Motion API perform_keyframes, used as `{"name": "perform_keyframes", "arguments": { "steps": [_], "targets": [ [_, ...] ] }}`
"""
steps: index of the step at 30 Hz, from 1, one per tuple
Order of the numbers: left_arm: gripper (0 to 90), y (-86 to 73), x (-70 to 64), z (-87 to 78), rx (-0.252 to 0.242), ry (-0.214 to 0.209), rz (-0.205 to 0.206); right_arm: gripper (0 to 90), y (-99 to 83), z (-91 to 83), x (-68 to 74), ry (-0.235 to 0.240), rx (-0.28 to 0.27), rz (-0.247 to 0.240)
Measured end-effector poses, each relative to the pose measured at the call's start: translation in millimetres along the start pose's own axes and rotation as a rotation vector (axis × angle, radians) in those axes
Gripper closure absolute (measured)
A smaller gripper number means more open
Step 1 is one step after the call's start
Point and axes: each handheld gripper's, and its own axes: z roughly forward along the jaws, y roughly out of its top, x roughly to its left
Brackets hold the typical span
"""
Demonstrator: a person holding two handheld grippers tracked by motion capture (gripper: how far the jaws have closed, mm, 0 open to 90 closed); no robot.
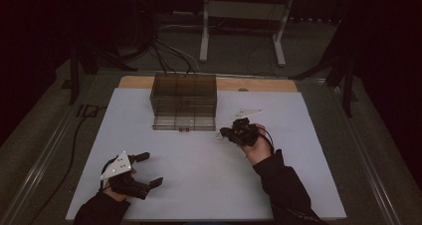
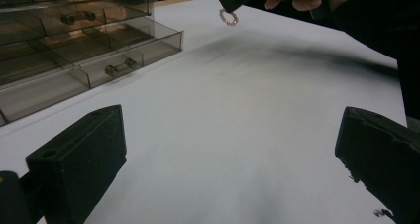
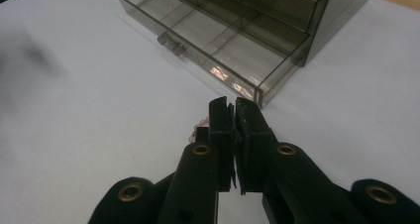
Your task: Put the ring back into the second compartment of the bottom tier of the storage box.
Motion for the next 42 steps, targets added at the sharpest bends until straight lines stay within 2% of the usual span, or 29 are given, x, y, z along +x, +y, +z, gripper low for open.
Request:
{"name": "perform_keyframes", "arguments": {
  "steps": [18,26,42],
  "targets": [
    [0.5,0.3,0.6,-0.1,-0.002,0.000,-0.002,87.3,22.7,9.9,4.2,0.012,-0.015,0.002],
    [0.5,-0.5,0.3,0.6,0.010,0.001,0.004,87.2,26.7,14.1,2.3,0.015,-0.020,0.020],
    [0.5,-0.2,0.8,0.2,0.001,0.002,-0.001,87.2,38.1,24.9,2.4,0.010,-0.025,0.032]
  ]
}}
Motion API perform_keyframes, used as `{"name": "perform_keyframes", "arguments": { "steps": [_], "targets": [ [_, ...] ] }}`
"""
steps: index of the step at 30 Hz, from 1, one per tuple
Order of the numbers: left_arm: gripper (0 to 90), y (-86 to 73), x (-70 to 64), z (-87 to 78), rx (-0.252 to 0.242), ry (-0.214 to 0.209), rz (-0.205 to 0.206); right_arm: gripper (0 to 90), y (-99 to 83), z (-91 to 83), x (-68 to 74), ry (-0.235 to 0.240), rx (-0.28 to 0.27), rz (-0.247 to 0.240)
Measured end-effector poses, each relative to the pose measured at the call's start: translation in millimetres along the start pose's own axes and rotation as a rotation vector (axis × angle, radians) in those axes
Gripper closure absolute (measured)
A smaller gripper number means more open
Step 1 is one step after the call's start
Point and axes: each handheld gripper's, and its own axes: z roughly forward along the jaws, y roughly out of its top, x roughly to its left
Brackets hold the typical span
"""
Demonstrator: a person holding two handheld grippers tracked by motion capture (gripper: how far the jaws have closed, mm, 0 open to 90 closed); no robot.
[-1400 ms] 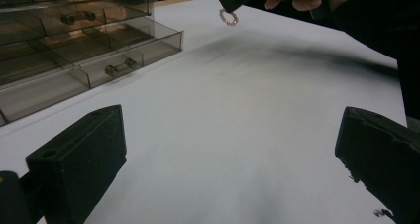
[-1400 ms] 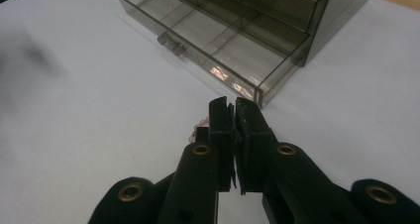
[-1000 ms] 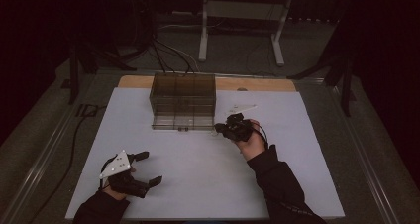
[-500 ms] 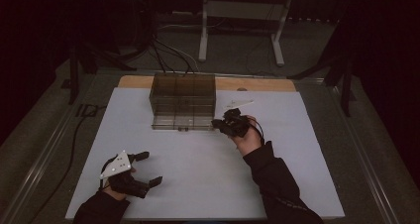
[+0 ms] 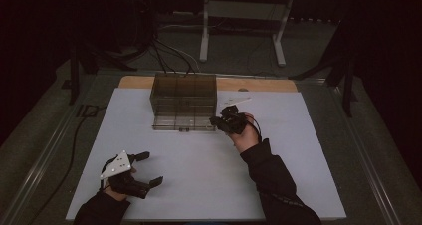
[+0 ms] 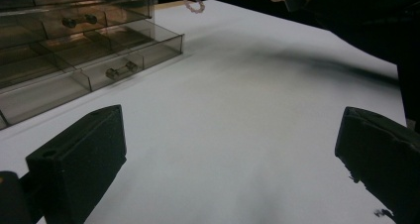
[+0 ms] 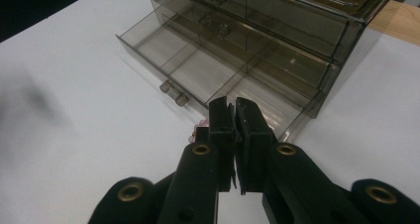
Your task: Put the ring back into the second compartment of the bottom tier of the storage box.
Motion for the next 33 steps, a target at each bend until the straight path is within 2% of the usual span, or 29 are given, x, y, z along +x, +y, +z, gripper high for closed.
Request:
{"name": "perform_keyframes", "arguments": {
  "steps": [21,33],
  "targets": [
    [0.5,0.0,0.1,0.3,0.000,-0.007,0.000,87.3,14.5,18.7,9.7,0.014,0.004,-0.005],
    [0.6,0.0,-0.1,1.5,0.003,-0.008,-0.003,87.3,20.2,32.2,14.3,0.019,-0.001,0.014]
  ]
}}
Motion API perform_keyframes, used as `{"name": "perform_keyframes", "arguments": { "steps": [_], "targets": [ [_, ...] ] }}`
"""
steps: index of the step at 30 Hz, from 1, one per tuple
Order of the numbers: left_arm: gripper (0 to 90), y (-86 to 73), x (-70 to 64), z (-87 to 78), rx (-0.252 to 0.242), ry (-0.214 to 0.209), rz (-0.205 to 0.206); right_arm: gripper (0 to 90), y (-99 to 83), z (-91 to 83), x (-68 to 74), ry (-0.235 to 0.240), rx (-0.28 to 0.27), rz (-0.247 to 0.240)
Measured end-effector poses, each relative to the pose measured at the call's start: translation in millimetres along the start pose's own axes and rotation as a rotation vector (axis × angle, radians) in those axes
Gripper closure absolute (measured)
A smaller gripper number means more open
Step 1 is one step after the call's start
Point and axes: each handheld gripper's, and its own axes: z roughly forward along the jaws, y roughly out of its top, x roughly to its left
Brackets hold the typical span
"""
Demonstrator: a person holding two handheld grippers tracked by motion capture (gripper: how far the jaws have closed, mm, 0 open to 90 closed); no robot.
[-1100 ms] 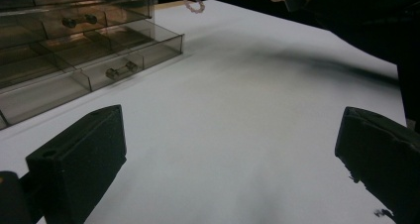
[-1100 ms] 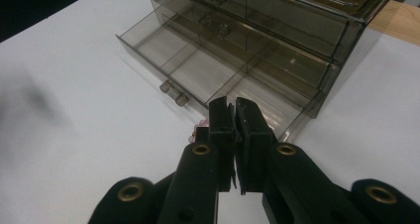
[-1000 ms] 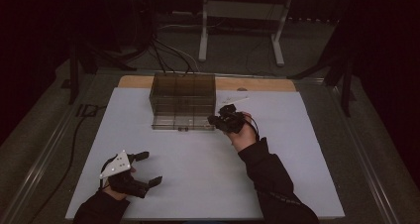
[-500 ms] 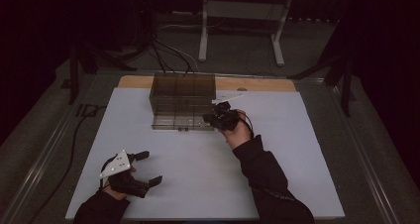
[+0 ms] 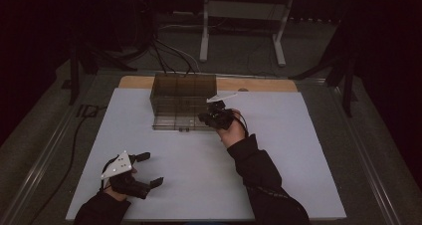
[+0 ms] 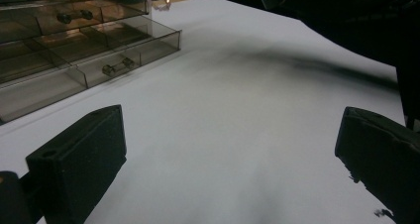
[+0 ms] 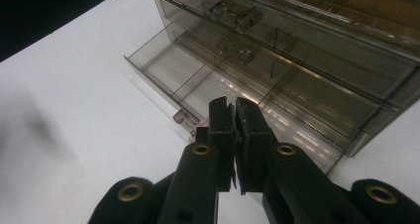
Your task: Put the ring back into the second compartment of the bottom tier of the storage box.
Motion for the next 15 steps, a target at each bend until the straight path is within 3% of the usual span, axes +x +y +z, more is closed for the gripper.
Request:
{"name": "perform_keyframes", "arguments": {
  "steps": [15],
  "targets": [
    [0.5,-0.5,-0.1,-0.1,0.006,-0.001,0.006,87.2,3.5,15.3,2.9,-0.006,0.000,0.026]
  ]
}}
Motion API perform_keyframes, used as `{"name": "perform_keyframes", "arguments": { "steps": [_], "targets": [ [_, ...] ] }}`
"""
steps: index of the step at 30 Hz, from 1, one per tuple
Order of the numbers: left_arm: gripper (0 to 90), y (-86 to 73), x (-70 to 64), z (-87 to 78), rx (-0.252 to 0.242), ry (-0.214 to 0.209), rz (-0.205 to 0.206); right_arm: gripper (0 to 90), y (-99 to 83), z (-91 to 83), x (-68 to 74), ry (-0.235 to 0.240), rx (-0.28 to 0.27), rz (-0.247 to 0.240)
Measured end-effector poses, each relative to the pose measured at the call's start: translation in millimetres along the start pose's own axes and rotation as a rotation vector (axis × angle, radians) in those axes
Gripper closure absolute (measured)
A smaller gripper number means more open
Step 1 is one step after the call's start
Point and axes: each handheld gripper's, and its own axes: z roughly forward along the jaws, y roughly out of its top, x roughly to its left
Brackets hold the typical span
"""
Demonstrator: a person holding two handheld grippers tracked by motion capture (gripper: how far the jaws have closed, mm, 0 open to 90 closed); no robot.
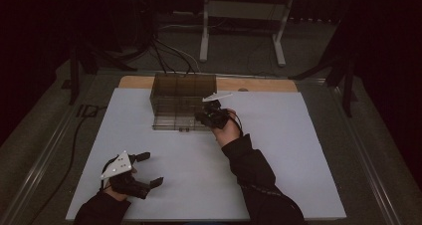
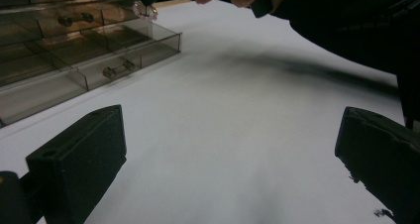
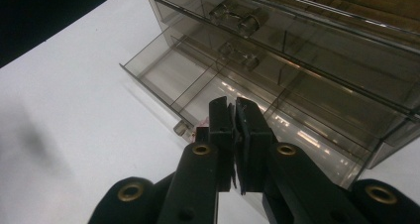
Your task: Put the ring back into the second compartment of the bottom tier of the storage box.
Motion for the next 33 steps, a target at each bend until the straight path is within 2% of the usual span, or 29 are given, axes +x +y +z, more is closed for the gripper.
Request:
{"name": "perform_keyframes", "arguments": {
  "steps": [10,25,33],
  "targets": [
    [0.5,0.6,-0.4,0.3,-0.004,0.003,0.001,87.3,2.9,7.0,1.3,-0.004,-0.016,0.026],
    [0.5,0.4,-0.3,0.3,0.001,0.002,0.004,87.2,8.5,23.8,6.6,-0.012,-0.010,0.036],
    [0.6,0.7,0.0,-0.7,-0.005,0.005,0.002,87.2,7.4,33.2,4.3,-0.026,-0.017,0.067]
  ]
}}
